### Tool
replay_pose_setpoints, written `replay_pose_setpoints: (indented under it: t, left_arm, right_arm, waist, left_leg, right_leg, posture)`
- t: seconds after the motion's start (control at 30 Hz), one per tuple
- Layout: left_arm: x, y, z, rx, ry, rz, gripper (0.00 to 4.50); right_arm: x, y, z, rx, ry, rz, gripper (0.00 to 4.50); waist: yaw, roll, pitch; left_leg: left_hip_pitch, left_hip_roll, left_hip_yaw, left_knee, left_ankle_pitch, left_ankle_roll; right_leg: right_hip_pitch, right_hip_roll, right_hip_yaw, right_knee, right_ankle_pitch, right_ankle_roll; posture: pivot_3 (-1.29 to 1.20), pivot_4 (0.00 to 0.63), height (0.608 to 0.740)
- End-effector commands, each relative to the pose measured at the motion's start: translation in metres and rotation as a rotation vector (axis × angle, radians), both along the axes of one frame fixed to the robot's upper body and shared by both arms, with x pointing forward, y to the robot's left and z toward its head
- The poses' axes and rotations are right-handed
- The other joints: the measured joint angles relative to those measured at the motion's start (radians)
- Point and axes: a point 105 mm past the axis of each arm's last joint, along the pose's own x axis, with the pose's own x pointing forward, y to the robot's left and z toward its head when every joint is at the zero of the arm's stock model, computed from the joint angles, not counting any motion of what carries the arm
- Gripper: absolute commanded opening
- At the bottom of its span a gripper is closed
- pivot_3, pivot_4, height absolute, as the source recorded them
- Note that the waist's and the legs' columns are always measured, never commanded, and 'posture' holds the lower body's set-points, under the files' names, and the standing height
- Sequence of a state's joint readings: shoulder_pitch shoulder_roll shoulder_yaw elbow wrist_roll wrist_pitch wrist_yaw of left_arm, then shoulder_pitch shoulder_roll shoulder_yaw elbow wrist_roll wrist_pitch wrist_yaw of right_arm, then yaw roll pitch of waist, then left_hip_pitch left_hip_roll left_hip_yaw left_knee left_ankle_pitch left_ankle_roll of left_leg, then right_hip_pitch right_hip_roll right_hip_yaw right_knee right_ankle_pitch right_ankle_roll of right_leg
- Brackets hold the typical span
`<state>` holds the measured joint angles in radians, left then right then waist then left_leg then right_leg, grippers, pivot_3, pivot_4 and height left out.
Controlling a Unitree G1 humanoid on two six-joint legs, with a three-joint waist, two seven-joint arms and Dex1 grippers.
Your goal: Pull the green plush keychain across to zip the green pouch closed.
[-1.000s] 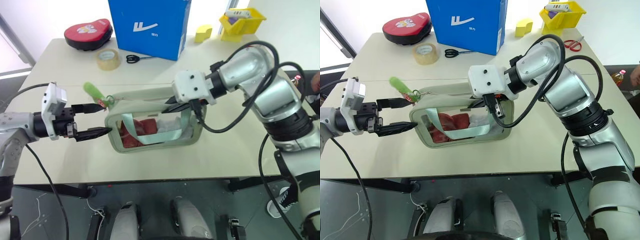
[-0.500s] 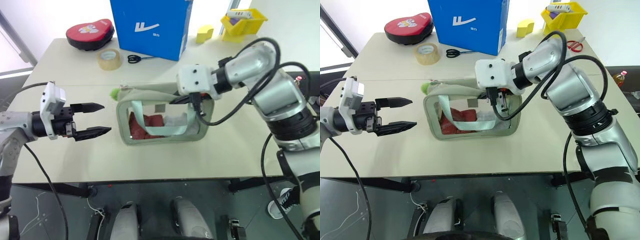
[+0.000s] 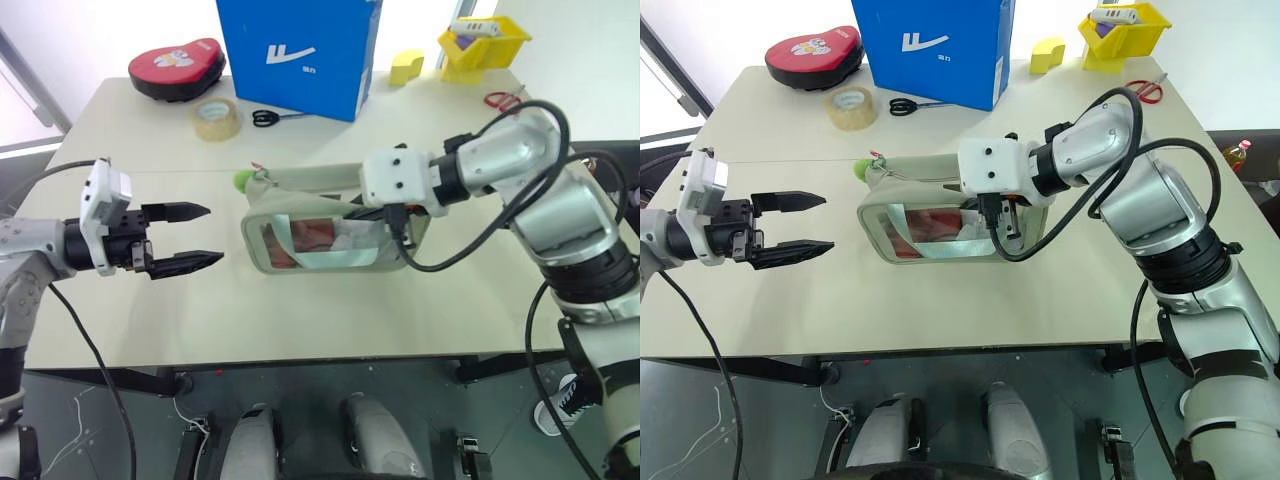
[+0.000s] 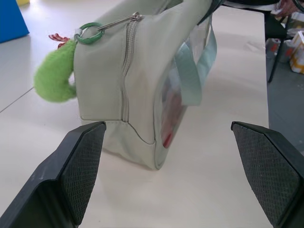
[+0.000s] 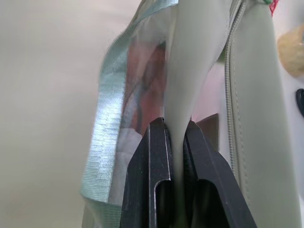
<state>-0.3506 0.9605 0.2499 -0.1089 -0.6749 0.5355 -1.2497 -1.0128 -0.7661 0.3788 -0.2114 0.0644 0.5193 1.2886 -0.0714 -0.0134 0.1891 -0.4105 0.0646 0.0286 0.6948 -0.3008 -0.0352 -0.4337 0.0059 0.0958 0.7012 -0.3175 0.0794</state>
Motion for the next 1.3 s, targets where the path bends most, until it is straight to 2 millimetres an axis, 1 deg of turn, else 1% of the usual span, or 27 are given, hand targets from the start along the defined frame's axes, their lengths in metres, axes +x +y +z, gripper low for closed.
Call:
replay_pose_setpoints:
  t: [0.03,0.27,0.37,0.4,0.53,0.57,0.6,0.77,1.07,1.17,1.3]
  left_arm:
    - [-0.002,0.003,0.008,0.017,-0.030,0.002,4.50]
    - [-0.002,0.002,0.009,0.020,-0.030,-0.003,4.50]
    - [-0.002,0.001,0.008,0.021,-0.030,-0.007,4.50]
    - [-0.002,0.001,0.009,0.020,-0.031,-0.009,4.50]
    - [-0.002,-0.001,0.008,0.022,-0.030,-0.017,4.50]
    - [-0.002,-0.001,0.008,0.022,-0.029,-0.018,4.50]
    - [-0.003,-0.001,0.008,0.022,-0.028,-0.020,4.50]
    - [-0.004,-0.004,0.006,0.018,-0.021,-0.031,4.50]
    - [-0.004,-0.011,0.004,0.005,-0.021,-0.047,4.50]
    - [-0.004,-0.011,0.005,0.005,-0.023,-0.049,4.50]
    - [-0.004,-0.011,0.007,0.007,-0.030,-0.050,4.50]
  right_arm:
    - [-0.008,0.003,0.007,0.023,-0.024,0.028,0.04]
    - [-0.011,0.002,-0.005,0.013,0.012,0.007,0.04]
    - [-0.009,0.001,-0.007,0.011,0.028,-0.021,1.09]
    - [-0.008,0.001,-0.007,0.014,0.031,-0.029,1.53]
    - [-0.006,0.000,-0.003,0.025,0.028,-0.044,3.64]
    - [-0.006,-0.001,-0.001,0.027,0.025,-0.046,4.13]
    - [-0.006,-0.002,0.001,0.030,0.022,-0.047,4.49]
    - [-0.007,-0.005,0.010,0.062,0.026,-0.045,4.49]
    - [-0.009,-0.013,0.038,0.188,0.050,-0.039,4.49]
    - [-0.004,-0.027,0.046,0.226,0.040,-0.069,4.49]
    - [0.005,-0.059,0.045,0.236,0.028,-0.165,4.49]
  waist:
    - [0.000,0.000,0.000]
    - [0.000,0.000,0.000]
    - [0.001,0.000,0.000]
    - [0.002,0.000,0.000]
    - [0.002,0.000,0.000]
    - [0.002,0.000,0.000]
    - [0.002,0.000,0.000]
    - [0.002,0.000,0.000]
    - [0.003,0.000,0.000]
    - [0.003,0.000,0.000]
    - [0.007,0.000,0.000]
  left_leg:
    - [0.000,0.000,0.000,0.000,0.000,0.000]
    - [0.001,0.000,0.000,0.000,0.000,0.000]
    - [0.001,0.000,0.000,0.000,0.000,0.000]
    - [0.001,0.000,0.000,0.000,0.000,0.000]
    - [0.001,0.000,0.000,0.000,0.000,0.000]
    - [0.001,0.000,0.000,0.000,0.000,0.000]
    - [0.001,0.000,0.000,0.000,0.000,0.000]
    - [0.001,0.000,0.000,0.000,0.000,0.000]
    - [0.001,0.000,0.000,0.000,0.000,0.000]
    - [0.001,0.000,0.000,0.000,0.000,0.000]
    - [0.001,0.000,0.000,0.000,0.000,0.000]
  right_leg:
    - [0.000,0.000,0.000,0.000,0.000,0.000]
    - [0.000,0.001,0.000,0.000,0.000,0.000]
    - [0.001,0.001,0.000,0.000,0.000,0.000]
    - [0.001,0.000,0.000,0.000,0.000,0.000]
    - [0.001,0.000,0.000,0.000,0.000,0.000]
    - [0.001,0.000,0.000,0.000,0.000,0.000]
    - [0.001,0.000,0.000,0.000,0.000,0.000]
    - [0.001,0.000,0.000,0.000,0.000,0.000]
    - [0.001,0.000,0.000,0.000,0.000,0.000]
    - [0.001,0.000,0.000,0.000,0.000,0.000]
    - [0.002,0.000,0.000,-0.001,0.000,0.000]
  posture:
    - [0.00,0.150,0.737]
    - [0.00,0.150,0.737]
    - [0.00,0.150,0.737]
    - [0.00,0.150,0.737]
    - [0.00,0.150,0.737]
    - [0.00,0.150,0.737]
    - [0.00,0.150,0.737]
    - [0.00,0.150,0.737]
    - [0.00,0.150,0.737]
    - [0.00,0.150,0.737]
    - [0.00,0.150,0.737]
